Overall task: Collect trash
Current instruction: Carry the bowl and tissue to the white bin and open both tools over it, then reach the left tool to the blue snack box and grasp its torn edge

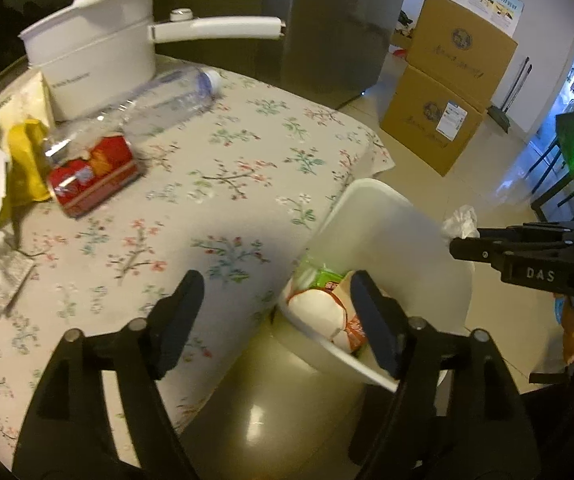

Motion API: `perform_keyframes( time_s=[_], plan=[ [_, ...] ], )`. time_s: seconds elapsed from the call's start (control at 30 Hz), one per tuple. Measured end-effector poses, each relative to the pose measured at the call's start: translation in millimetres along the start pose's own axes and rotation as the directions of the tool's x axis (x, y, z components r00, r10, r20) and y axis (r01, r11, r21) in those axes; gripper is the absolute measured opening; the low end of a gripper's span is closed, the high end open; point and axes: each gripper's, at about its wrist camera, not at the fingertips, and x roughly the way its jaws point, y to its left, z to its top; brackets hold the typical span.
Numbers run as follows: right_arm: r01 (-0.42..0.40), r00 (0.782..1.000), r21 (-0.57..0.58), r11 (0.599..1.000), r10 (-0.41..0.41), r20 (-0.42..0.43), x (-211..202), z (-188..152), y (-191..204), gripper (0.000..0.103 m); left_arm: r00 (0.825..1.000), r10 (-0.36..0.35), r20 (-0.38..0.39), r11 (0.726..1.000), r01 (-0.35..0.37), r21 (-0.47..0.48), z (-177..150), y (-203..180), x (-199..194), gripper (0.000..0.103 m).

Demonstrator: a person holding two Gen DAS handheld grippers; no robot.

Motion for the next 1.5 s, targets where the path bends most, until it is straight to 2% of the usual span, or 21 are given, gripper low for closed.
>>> perform_keyframes(
  time_s=[0.13,0.43,0.47,0.53,0.6,1.1,1.5],
  plan=[
    [0.004,1.0,-0.005,1.0,-0.004,-0.003,2,1,5,0.031,1.0,0.013,0.003,1.0,-0.013,0.0,-4,11,-9,0.085],
    [0.01,1.0,-0.015,1.0,-0.01,-0.011,6,3,14,0.032,0.998,0.058,0.021,0.998,-0.058,0.008,-13,29,-30,0.088],
    [0.007,1.0,-0.01,1.0,-0.008,-0.01,6,4,15,0.036,0.998,0.063,0.024,0.998,-0.063,0.01,-13,31,-32,0.088],
    [0.004,1.0,0.005,1.0,-0.004,-0.009,6,5,14,0.058,0.997,0.071,0.026,0.997,-0.071,0.009,-14,34,-34,0.088],
    [0.009,1.0,0.025,1.0,-0.009,0.002,4,6,14,0.068,0.997,0.077,0.027,0.997,-0.077,0.004,-15,38,-36,0.088],
    [-0.016,1.0,0.01,1.0,0.016,0.006,-2,13,40,0.07,0.992,0.127,0.026,0.99,-0.125,-0.067,-19,70,-53,0.088],
    [-0.037,0.999,-0.078,0.996,0.039,0.025,-5,25,91,0.073,0.981,0.192,0.024,0.968,-0.186,-0.167,-23,128,-75,0.088]
  ],
)
